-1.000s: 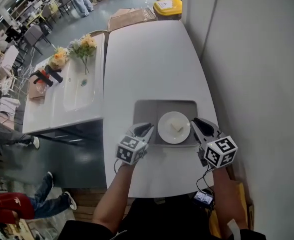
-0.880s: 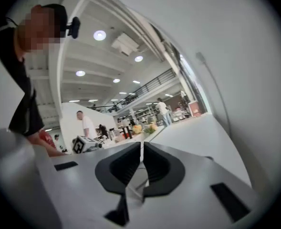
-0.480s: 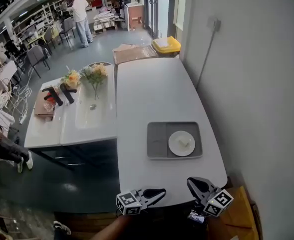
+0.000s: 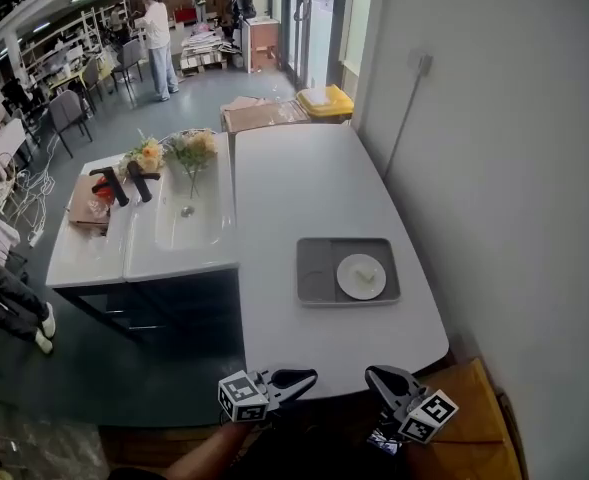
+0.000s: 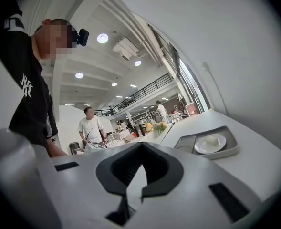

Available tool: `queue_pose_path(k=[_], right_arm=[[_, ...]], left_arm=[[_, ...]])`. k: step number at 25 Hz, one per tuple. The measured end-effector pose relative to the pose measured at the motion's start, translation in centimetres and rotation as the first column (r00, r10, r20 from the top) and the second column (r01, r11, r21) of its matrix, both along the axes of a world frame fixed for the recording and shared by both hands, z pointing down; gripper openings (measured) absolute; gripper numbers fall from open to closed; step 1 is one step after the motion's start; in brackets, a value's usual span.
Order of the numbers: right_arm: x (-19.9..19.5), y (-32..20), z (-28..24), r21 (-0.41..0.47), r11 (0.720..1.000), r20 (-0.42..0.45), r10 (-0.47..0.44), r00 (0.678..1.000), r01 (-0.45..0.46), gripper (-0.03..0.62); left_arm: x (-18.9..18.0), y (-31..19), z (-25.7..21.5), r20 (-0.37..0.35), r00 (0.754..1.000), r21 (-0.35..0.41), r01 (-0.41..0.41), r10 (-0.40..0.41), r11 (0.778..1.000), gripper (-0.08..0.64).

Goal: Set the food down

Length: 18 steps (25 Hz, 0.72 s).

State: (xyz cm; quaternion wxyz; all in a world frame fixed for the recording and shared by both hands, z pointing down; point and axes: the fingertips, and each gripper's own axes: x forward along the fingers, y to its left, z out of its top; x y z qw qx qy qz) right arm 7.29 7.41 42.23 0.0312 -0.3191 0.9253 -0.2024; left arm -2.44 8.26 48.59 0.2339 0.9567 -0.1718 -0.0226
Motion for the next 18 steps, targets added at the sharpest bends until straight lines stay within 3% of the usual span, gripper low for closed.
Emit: queue_pose_path(k=[7, 11, 15, 18], right_arm=[[1.9, 0.7, -2.2, 0.033, 0.999, 0.077, -0.042, 0.996, 0.039, 0.003], [2.2, 1.7, -1.1, 0.034, 0.998, 0.11, -0.058, 0.992, 0.054, 0.003], [2.0, 2.9, 1.0, 0.022, 0.996, 0.108, -0.088, 0.99, 0.086, 0.003], [2.1, 3.4, 3.0, -0.01, 0.995, 0.118, -0.096, 0.988, 0.098, 0.003]], left_arm=[[1.7, 3.1, -3.3, -0.089, 0.996, -0.029, 0.015, -0.018, 0.999, 0.024], [1.2, 4.8, -2.2, -0.042, 0.998, -0.111, 0.043, -0.048, 0.993, 0.019], [1.9, 7.6, 1.5, 0.07, 0.998, -0.256, 0.014, 0.004, 0.967, 0.006], [2.2, 9.4, 3.8, 0.073, 0.997, -0.317, 0.012, 0.012, 0.948, 0.006]])
